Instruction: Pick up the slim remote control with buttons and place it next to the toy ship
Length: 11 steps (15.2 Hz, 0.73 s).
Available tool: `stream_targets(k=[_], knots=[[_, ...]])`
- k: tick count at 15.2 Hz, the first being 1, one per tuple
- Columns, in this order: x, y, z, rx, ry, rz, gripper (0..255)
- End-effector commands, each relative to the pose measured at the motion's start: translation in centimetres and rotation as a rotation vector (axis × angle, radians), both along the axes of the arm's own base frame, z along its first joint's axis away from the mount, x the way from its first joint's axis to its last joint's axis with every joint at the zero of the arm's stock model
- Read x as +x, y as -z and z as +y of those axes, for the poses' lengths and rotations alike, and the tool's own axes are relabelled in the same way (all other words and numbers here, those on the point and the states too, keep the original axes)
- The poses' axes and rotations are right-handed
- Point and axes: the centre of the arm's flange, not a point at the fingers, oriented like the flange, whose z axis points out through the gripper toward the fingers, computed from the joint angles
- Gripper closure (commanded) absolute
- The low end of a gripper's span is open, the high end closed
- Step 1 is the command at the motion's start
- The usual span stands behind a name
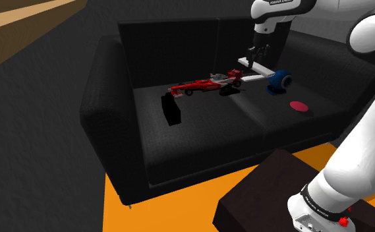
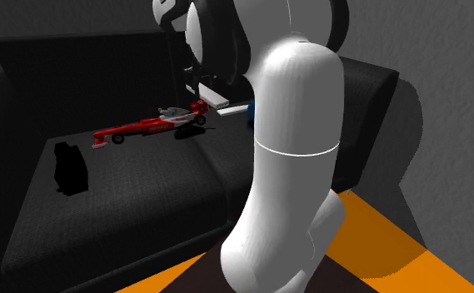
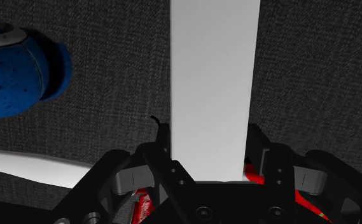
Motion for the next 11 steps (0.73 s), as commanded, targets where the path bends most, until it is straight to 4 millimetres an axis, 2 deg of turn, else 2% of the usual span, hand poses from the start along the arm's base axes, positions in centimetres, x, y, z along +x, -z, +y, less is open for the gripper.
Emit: stream_targets(k=[1, 11], knots=[[-0.3, 0.0, 2.7, -0.001, 0.001, 0.0, 255], [-0.9, -0.1, 15.9, -0.001, 0.001, 0.0, 255]])
